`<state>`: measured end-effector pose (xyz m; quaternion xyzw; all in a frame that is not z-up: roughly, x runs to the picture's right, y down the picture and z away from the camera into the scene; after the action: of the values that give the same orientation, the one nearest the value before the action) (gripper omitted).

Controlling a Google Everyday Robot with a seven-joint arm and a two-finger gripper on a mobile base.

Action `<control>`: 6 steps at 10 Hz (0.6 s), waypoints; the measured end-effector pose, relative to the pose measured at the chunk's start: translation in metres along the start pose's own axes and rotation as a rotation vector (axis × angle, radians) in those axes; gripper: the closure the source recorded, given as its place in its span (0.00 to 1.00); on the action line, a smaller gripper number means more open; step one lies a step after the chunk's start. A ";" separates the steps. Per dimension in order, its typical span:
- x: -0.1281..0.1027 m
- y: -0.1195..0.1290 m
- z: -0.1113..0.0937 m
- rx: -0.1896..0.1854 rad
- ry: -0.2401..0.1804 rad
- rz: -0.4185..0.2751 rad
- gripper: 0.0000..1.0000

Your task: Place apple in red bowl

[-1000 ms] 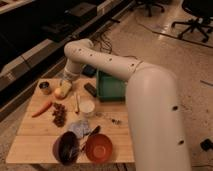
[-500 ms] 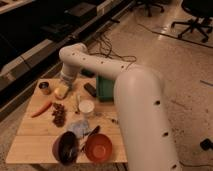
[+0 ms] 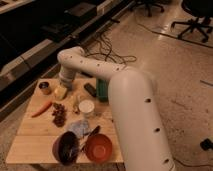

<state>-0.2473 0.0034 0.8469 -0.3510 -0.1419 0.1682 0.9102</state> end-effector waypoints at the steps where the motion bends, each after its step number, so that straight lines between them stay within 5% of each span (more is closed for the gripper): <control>1: -0.001 0.000 0.008 -0.006 0.004 -0.006 0.20; 6: -0.006 -0.001 0.040 -0.049 0.023 -0.015 0.20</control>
<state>-0.2674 0.0238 0.8755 -0.3738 -0.1381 0.1538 0.9042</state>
